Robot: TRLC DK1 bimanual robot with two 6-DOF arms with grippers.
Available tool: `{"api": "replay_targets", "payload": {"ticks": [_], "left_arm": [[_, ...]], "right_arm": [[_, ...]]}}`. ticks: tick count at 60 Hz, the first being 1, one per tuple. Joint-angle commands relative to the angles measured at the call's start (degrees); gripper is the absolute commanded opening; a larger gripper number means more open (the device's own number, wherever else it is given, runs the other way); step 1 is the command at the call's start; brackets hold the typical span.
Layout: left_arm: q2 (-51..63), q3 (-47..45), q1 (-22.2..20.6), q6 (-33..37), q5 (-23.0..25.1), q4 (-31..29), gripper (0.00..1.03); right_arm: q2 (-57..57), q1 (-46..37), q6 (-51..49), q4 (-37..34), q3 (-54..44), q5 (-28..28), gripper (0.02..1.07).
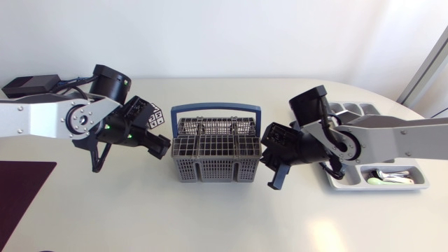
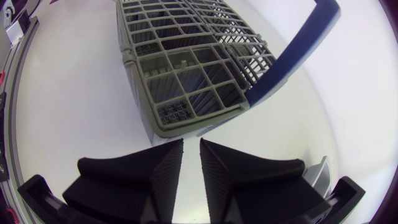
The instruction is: Transfer all utensils from the basket to the drawer tray.
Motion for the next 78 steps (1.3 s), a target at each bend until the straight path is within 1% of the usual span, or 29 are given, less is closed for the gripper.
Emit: {"api": "replay_targets", "payload": {"ticks": [1,2,5,7,8,9,10,11,13,14,20,24,27,32,37,41,44,52,56,62,67,69,71,72,73,76,78], "left_arm": [[-2.77,-1.99,1.00,-0.35,0.51,-0.16,0.99],[-3.64,-2.34,1.09,-0.35,0.51,-0.33,0.99],[-5.31,-2.87,1.71,-0.44,0.60,-0.77,0.99],[-6.72,-3.31,2.32,-0.52,0.60,-1.12,0.99],[-7.07,-3.40,2.50,-0.52,0.69,-1.12,0.99],[-8.30,-3.75,2.67,-0.52,1.04,-1.21,0.99],[-9.01,-3.93,2.94,-0.52,1.30,-1.21,0.99],[-9.97,-4.19,3.64,-0.70,2.09,-1.30,0.99],[-11.03,-4.45,4.34,-0.88,2.80,-1.30,0.99],[-12.43,-4.98,5.40,-1.05,3.50,-1.12,0.99],[-15.86,-6.04,7.42,-4.92,3.41,-0.07,0.99],[-18.06,-6.74,8.47,-6.24,3.41,1.60,0.99],[-20.17,-7.53,11.02,-8.52,3.50,3.27,0.99],[-24.21,-9.29,13.66,-10.28,3.50,5.03,0.99],[-27.73,-10.96,15.15,-10.90,3.50,5.47,0.99],[-30.45,-12.54,14.71,-10.54,3.59,5.73,0.99],[-32.82,-14.03,15.07,-10.54,3.59,7.05,0.99],[-39.86,-18.25,14.98,-11.25,5.08,10.83,0.99],[-42.32,-20.01,14.71,-11.95,5.08,12.15,0.99],[-44.69,-22.30,14.98,-12.57,5.08,14.43,0.99],[-48.03,-25.37,15.24,-13.71,5.08,17.16,0.99],[-50.67,-27.83,15.77,-15.20,5.08,20.23,0.99],[-53.13,-30.12,16.12,-15.47,4.99,22.96,0.99],[-53.48,-30.38,16.12,-15.47,4.99,23.22,0.99],[-55.41,-32.32,16.47,-15.55,4.99,25.33,0.99],[-57.70,-34.28,16.82,-15.64,4.85,26.75,0.99],[-58.67,-34.94,16.79,-15.62,4.58,26.35,0.99]], "right_arm": [[-1.93,-0.67,1.17,0.03,-1.77,0.82,0.52],[-2.28,-0.85,1.17,-0.23,-1.95,1.00,0.56],[-3.77,-0.93,0.90,-0.49,-2.83,1.87,0.60],[-4.92,-1.28,0.73,-0.58,-3.44,2.49,0.65],[-5.44,-1.46,0.64,-0.67,-3.62,2.75,0.70],[-6.24,-1.81,0.73,-0.93,-3.88,3.10,0.78],[-6.76,-2.16,0.73,-1.20,-3.97,3.28,0.84],[-7.47,-2.87,0.73,-1.37,-4.06,3.19,0.92],[-8.70,-4.01,0.64,-1.81,-4.24,3.19,1.04],[-9.49,-4.71,0.55,-1.90,-4.32,3.02,1.03],[-13.27,-8.93,0.38,-1.81,-5.11,2.23,1.03],[-15.38,-11.48,0.38,-1.99,-5.55,-0.06,1.03],[-17.40,-14.38,2.05,-0.85,-5.82,-0.32,1.03],[-20.03,-18.34,3.63,-0.58,-6.26,-2.70,1.03],[-22.23,-21.94,6.97,1.09,-6.78,-4.01,1.03],[-23.99,-24.31,9.69,3.46,-7.75,-5.42,1.03],[-25.48,-25.19,11.27,5.39,-8.89,-5.51,1.03],[-30.58,-26.95,15.58,9.79,-11.97,-5.16,1.03],[-33.74,-27.83,18.13,11.99,-14.26,-4.81,1.03],[-37.17,-28.18,19.18,12.25,-16.54,-4.54,1.03],[-40.42,-28.18,20.33,13.83,-19.44,-2.17,1.03],[-41.74,-28.27,20.50,15.24,-20.94,-1.90,1.03],[-43.06,-28.36,20.50,17.61,-22.87,-1.20,1.03],[-43.24,-28.44,20.59,18.05,-23.31,-0.94,1.03],[-44.38,-28.44,20.68,19.72,-24.80,0.03,1.03],[-45.87,-28.44,21.65,21.57,-26.82,2.05,1.03],[-46.75,-28.44,23.05,22.36,-27.97,3.37,1.03]]}}
